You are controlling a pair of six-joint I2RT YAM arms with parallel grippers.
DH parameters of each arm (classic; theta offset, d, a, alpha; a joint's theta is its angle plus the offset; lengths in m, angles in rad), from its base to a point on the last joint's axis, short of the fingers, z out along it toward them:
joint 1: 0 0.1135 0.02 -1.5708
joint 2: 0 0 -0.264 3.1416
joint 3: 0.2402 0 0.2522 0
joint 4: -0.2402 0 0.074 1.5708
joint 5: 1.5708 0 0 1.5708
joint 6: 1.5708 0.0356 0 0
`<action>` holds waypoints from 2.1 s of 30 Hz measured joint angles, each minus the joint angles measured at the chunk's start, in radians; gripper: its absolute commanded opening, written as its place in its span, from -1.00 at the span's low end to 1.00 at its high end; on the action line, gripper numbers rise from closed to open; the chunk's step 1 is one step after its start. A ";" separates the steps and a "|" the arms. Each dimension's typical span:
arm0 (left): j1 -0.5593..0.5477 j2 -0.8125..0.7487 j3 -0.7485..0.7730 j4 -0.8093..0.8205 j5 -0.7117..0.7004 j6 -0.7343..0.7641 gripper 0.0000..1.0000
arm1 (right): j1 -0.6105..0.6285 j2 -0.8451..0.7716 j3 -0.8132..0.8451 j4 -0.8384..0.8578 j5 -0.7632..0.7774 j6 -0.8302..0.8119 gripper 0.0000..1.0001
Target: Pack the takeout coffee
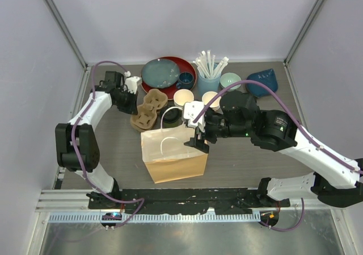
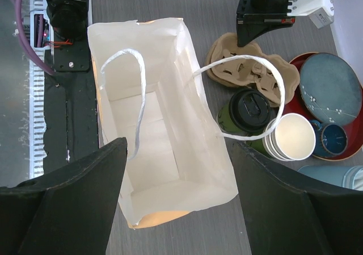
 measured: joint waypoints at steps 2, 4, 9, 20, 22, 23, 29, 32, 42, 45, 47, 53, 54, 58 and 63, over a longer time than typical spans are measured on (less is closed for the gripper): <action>0.000 0.000 0.000 0.000 -0.004 0.001 -0.88 | 0.000 0.000 0.000 0.000 0.000 0.001 0.60; 0.000 0.000 0.000 0.000 -0.008 0.003 -0.80 | 0.000 0.000 0.000 0.000 0.000 0.002 0.59; 0.000 0.000 0.000 0.003 -0.032 0.011 -0.69 | 0.000 -0.002 0.000 0.000 -0.002 0.005 0.60; -0.004 0.000 -0.022 0.047 -0.118 0.053 -0.52 | 0.000 0.000 0.000 -0.008 -0.017 0.005 0.61; -0.005 0.000 -0.026 0.051 -0.127 0.056 -0.39 | 0.000 0.002 0.001 -0.008 -0.021 0.005 0.60; -0.005 0.000 -0.028 0.055 -0.133 0.060 -0.38 | 0.000 0.004 0.001 -0.009 -0.023 0.005 0.61; -0.005 0.000 -0.037 0.069 -0.151 0.071 -0.42 | 0.000 0.014 0.001 -0.018 -0.031 0.005 0.61; -0.005 0.000 -0.037 0.072 -0.151 0.071 -0.58 | 0.000 0.014 0.001 -0.020 -0.031 0.005 0.61; -0.005 0.005 -0.037 0.072 -0.150 0.074 -0.42 | 0.000 0.014 0.001 -0.023 -0.035 0.005 0.61; -0.005 0.031 -0.034 0.072 -0.153 0.074 -0.52 | 0.000 0.014 0.001 -0.023 -0.035 0.005 0.61; -0.005 0.051 -0.032 0.072 -0.154 0.073 -0.70 | 0.000 0.012 0.001 -0.023 -0.035 0.008 0.61; -0.006 0.055 -0.026 0.072 -0.151 0.070 -0.81 | 0.000 -0.002 -0.005 -0.023 -0.035 0.013 0.61; -0.006 0.050 -0.026 0.072 -0.151 0.070 -0.81 | 0.000 -0.005 -0.005 -0.023 -0.035 0.013 0.61; -0.009 0.024 -0.030 0.072 -0.151 0.069 -0.88 | 0.000 -0.015 -0.010 -0.023 -0.035 0.015 0.61; -0.011 -0.007 -0.034 0.072 -0.152 0.069 -0.81 | 0.000 -0.016 -0.012 -0.023 -0.037 0.016 0.61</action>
